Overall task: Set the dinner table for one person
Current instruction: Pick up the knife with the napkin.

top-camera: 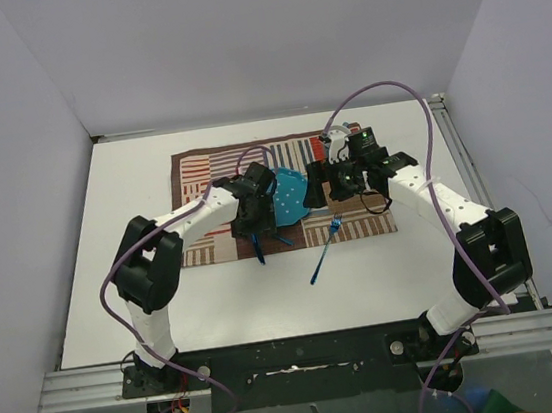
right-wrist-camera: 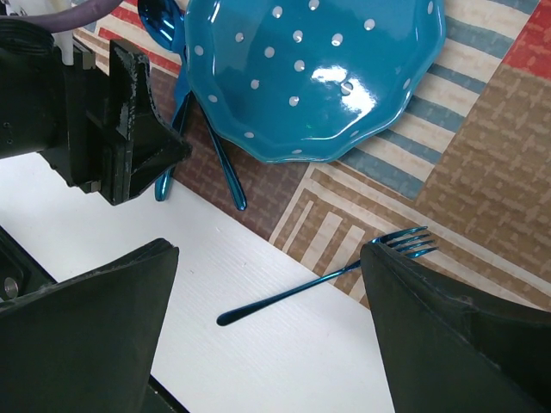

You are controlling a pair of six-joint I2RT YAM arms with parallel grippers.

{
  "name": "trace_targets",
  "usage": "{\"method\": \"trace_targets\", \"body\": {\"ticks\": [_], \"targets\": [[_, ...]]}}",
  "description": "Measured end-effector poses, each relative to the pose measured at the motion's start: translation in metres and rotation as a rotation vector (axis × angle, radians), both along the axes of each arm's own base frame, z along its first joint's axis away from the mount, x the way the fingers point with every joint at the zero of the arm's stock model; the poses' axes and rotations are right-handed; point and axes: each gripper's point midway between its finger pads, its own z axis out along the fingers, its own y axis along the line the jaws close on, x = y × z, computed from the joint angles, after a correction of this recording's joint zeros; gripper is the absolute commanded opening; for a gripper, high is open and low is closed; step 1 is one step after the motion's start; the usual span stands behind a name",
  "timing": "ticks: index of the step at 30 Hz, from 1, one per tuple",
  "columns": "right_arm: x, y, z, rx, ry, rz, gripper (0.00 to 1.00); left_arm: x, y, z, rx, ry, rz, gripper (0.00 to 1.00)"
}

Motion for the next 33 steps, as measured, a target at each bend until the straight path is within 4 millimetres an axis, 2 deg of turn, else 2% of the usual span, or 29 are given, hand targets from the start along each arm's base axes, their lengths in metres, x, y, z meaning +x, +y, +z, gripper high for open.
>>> {"method": "trace_targets", "body": {"ticks": [6, 17, 23, 33], "targets": [[-0.001, 0.002, -0.001, 0.01, 0.008, 0.011, 0.91, 0.006, -0.005, 0.001, -0.017, -0.019, 0.003, 0.6], [-0.003, 0.004, -0.017, 0.006, 0.056, 0.025, 0.91, 0.016, -0.018, 0.003, -0.068, -0.056, 0.009, 0.6], [-0.003, 0.004, -0.017, 0.005, 0.054, 0.027, 0.91, 0.011, -0.022, -0.015, -0.05, -0.021, -0.002, 0.6], [-0.003, 0.004, -0.017, 0.003, 0.051, 0.03, 0.91, 0.009, -0.025, -0.014, -0.05, -0.023, -0.012, 0.6]]}}
